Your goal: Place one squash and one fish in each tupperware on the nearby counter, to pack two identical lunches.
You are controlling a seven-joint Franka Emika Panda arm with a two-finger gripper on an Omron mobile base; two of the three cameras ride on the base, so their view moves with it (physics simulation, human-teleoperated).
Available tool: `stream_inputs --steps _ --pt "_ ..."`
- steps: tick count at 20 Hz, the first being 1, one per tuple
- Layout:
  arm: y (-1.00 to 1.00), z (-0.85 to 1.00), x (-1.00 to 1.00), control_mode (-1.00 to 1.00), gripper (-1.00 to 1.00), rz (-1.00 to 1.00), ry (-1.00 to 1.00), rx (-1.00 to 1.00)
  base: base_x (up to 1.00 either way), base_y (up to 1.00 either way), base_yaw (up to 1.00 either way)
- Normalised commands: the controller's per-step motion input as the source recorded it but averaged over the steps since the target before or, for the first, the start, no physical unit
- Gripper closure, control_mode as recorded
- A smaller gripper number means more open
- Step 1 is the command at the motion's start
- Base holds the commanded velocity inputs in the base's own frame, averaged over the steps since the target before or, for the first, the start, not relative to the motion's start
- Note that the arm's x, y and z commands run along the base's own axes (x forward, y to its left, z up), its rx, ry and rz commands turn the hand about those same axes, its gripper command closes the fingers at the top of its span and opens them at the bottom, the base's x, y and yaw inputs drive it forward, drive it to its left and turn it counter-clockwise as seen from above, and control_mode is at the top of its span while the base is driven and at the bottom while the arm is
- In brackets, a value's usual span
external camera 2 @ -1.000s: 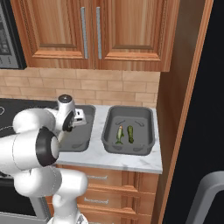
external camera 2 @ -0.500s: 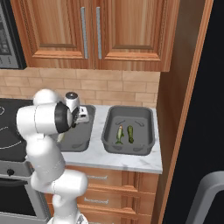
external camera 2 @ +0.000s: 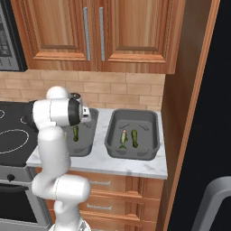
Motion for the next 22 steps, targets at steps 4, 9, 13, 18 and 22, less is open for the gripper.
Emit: stream_inputs --steps 4,9,13,18,22 --pt "0.03 0.05 0.09 -1.0 -1.0 0.0 0.11 0.0 0.0 0.0 0.0" --pt "-0.47 0.4 -0.9 -1.0 -1.0 -0.03 0.13 0.0 0.0 0.0 0.0" --pt "-0.76 0.64 -1.0 -1.0 -1.0 -0.13 0.07 0.0 0.0 0.0 0.0" --pt "-0.7 0.69 -1.0 -1.0 -1.0 -0.13 0.0 0.0 0.0 0.0 0.0" --pt "-0.34 0.88 -1.0 -1.0 -1.0 -0.1 -0.05 0.0 0.0 0.0 0.0"
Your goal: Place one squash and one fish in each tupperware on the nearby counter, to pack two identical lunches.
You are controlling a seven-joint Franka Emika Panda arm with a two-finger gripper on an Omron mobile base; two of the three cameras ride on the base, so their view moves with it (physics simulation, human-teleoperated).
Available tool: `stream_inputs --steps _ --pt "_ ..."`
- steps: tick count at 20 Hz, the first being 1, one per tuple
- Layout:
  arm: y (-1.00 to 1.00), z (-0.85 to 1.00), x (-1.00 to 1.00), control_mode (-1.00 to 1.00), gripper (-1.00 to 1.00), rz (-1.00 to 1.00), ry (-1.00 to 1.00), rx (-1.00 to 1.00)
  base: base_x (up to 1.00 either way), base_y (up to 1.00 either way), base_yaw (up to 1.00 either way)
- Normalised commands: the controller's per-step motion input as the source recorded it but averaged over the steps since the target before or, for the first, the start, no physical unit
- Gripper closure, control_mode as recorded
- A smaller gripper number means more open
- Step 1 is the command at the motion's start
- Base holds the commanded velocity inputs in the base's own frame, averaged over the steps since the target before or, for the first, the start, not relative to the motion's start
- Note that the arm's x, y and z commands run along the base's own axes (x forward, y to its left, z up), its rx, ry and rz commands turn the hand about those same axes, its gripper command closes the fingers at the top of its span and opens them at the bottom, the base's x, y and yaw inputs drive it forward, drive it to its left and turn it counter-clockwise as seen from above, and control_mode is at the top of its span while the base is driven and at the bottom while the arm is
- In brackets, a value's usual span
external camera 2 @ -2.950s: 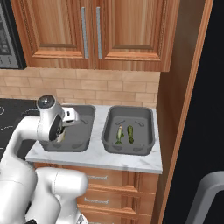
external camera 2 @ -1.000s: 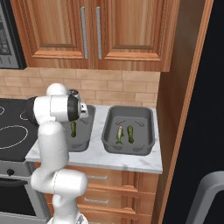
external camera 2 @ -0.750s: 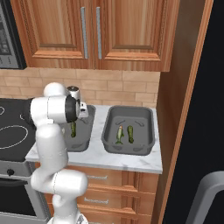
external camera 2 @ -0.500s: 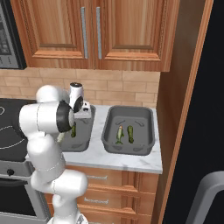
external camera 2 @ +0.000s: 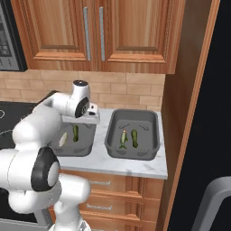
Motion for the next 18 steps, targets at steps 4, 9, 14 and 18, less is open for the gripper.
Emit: stream_inputs --steps 4,9,14,18 --pt "-0.05 0.72 -1.0 -1.0 -1.0 -0.02 -0.17 -0.01 0.0 0.0 0.0" --pt "0.45 -0.02 -0.96 -1.0 -1.0 0.0 -0.33 -0.11 0.0 0.0 0.0" --pt "0.34 0.05 -0.99 -1.0 -1.0 0.0 -0.42 -0.07 0.0 0.0 0.0" --pt "0.34 0.44 -1.0 -1.0 -1.0 0.0 -0.28 -0.03 0.0 0.0 0.0"
